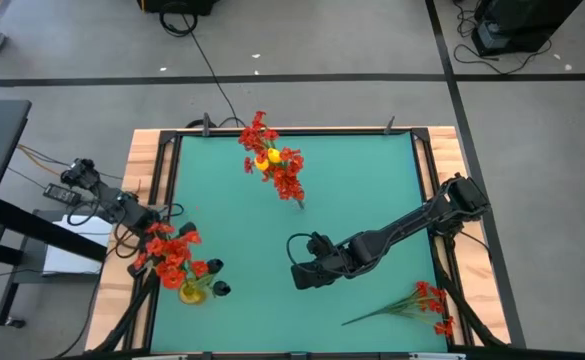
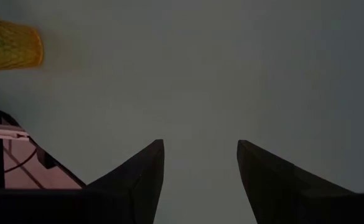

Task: Sort flowers into vase by color
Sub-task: Put the red flowers into the yellow vase

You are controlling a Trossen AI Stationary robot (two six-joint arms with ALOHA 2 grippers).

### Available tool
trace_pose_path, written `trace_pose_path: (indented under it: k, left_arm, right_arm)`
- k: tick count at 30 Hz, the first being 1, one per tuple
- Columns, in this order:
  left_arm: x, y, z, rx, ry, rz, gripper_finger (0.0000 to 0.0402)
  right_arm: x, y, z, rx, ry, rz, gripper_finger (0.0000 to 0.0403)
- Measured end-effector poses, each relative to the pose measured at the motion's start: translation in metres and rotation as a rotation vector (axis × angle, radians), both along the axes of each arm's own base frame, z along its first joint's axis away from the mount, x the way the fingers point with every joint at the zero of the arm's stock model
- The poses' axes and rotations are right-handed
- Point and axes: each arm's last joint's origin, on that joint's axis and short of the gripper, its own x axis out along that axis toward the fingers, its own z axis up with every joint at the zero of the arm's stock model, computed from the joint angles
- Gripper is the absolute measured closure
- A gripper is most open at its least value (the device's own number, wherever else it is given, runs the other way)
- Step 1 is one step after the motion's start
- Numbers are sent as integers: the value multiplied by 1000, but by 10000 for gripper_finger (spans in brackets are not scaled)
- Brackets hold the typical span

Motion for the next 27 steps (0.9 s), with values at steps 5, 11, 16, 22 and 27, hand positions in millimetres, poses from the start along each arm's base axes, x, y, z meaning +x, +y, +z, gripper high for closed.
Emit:
trace_pose_path:
  k: [5,11,16,22,27]
  left_arm:
    - [-1,0,-7,30,73,2,385]
    - [-1,0,-9,27,108,0,351]
    - [-1,0,-9,26,109,-3,310]
    - [-2,0,-7,15,112,-33,269]
    - [-6,2,6,-10,114,-40,258]
  right_arm:
    - [0,0,0,1,-1,0,192]
    - [1,0,0,1,-6,3,192]
    - [1,-2,0,-3,-7,4,192]
    - [3,-4,0,-6,-10,2,192]
    - [2,-4,0,4,-8,-8,192]
